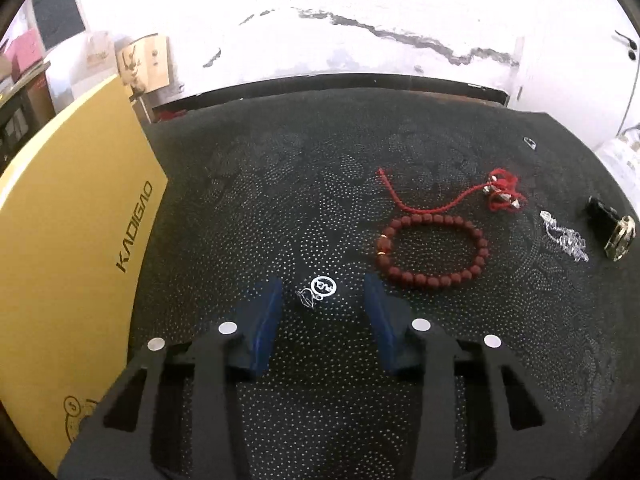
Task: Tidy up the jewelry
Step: 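Lower the left tool and grasp the small silver pendant, then grasp the gold watch by its case with the right tool while the left tool holds the pendant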
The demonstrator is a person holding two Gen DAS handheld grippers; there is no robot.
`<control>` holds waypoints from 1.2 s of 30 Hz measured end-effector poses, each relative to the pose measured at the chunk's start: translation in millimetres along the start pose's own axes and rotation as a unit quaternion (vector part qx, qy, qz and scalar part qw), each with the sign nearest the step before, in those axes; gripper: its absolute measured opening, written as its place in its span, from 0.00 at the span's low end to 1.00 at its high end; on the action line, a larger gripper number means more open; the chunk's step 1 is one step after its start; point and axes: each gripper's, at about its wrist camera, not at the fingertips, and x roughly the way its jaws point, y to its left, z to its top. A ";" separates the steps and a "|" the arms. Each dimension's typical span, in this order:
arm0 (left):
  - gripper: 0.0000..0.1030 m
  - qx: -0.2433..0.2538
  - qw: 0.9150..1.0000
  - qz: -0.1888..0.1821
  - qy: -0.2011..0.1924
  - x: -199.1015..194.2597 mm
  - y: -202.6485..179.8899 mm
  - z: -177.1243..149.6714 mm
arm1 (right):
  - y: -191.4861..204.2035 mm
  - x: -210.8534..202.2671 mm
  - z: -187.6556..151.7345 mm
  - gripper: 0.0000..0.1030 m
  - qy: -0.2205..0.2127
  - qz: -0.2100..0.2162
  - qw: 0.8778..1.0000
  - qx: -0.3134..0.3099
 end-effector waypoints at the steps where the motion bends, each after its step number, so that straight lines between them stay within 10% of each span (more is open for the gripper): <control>1: 0.34 0.004 1.000 -0.003 -0.001 -0.4 -2.0 0.6 | 0.0 -0.2 0.0 0.94 -0.001 0.000 1.000 0.000; 7: 0.09 0.037 0.999 0.004 -0.003 -1.7 -11.1 0.5 | -2.5 0.0 -0.7 0.94 -0.003 -0.004 1.000 0.005; 36: 0.09 0.018 0.997 -0.076 -0.016 -100.9 -50.0 32.1 | -59.0 91.6 -33.6 0.95 0.070 -0.039 0.996 -0.034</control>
